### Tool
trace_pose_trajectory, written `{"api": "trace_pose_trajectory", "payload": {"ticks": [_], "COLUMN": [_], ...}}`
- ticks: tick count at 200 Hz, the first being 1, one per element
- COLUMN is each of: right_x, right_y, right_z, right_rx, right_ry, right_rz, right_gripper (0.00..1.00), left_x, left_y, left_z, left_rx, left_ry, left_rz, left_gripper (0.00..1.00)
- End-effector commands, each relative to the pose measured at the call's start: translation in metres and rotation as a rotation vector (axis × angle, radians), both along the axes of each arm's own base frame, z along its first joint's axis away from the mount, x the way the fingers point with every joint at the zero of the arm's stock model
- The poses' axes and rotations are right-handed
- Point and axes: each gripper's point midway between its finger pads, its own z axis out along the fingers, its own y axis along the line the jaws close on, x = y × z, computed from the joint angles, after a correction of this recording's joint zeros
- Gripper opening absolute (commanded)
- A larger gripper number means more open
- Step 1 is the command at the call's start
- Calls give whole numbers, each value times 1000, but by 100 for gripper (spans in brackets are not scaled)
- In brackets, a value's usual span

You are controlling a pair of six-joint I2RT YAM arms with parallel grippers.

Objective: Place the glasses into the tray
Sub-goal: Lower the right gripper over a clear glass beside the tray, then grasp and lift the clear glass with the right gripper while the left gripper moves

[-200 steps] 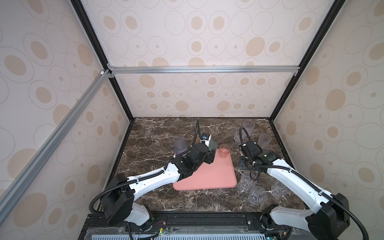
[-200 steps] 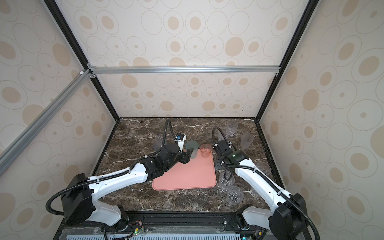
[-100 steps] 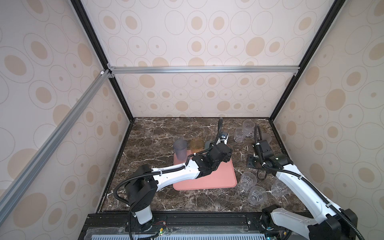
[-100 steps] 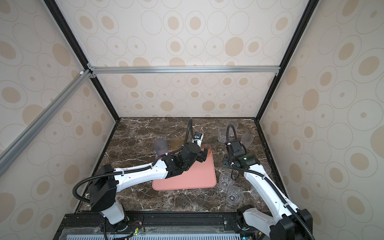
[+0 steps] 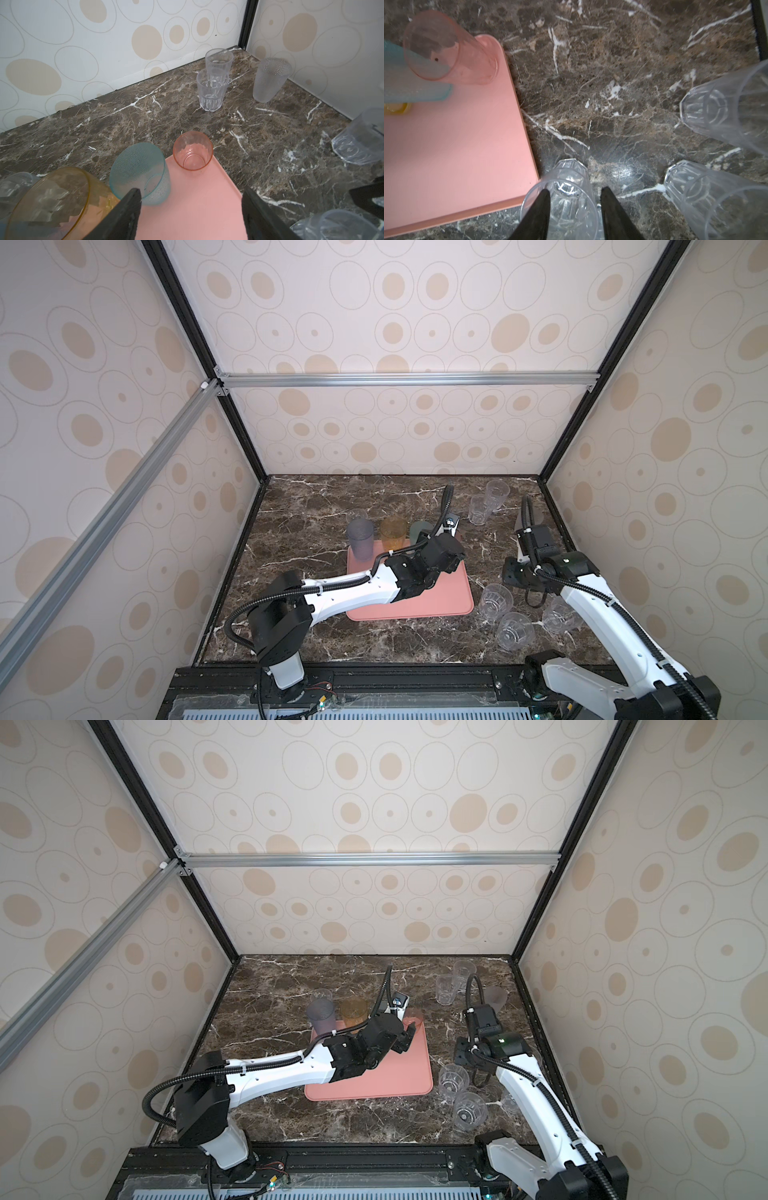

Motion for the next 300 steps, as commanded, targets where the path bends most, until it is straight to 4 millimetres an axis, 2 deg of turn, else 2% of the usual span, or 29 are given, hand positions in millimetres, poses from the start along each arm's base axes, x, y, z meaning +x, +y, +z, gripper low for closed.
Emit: {"api": "trace_pose_trajectory", "payload": {"ticks": [1,37,60,90,120,167,238,266,300], "right_x": [-24,-41,-50,-61,-57,-45,-36,-28,-23], "right_y": [0,-4,-10,-19,-27,-15,-12,-11,-10], "right_z": [-2,-9,-7,-8,-10,-30,-61,-61,-51], "right_rx": [17,23,6,-24,-64,-31,-40,-46,-73], "right_ry": [88,160,177,201,198,263,302,286,286], "right_rz": [6,-59,-105,-162,-201,-171,-162,-147,-112], "right_gripper": [41,39,38,38,38,36,22,15,7], "left_x": [-14,-20,-22,-17,-15,-12,-2,1,3], "left_y": [12,18,20,32,48,69,90,104,118], "left_z": [2,3,7,11,12,1,-5,-9,-13], "left_rx": [84,45,-14,-43,-73,-88,-90,-100,-98], "left_ry": [6,34,16,-5,-19,2,29,33,46], "left_rz": [-69,-139,-188,-197,-173,-131,-86,-56,-23], "left_gripper": [76,76,75,75,74,74,73,73,72]}}
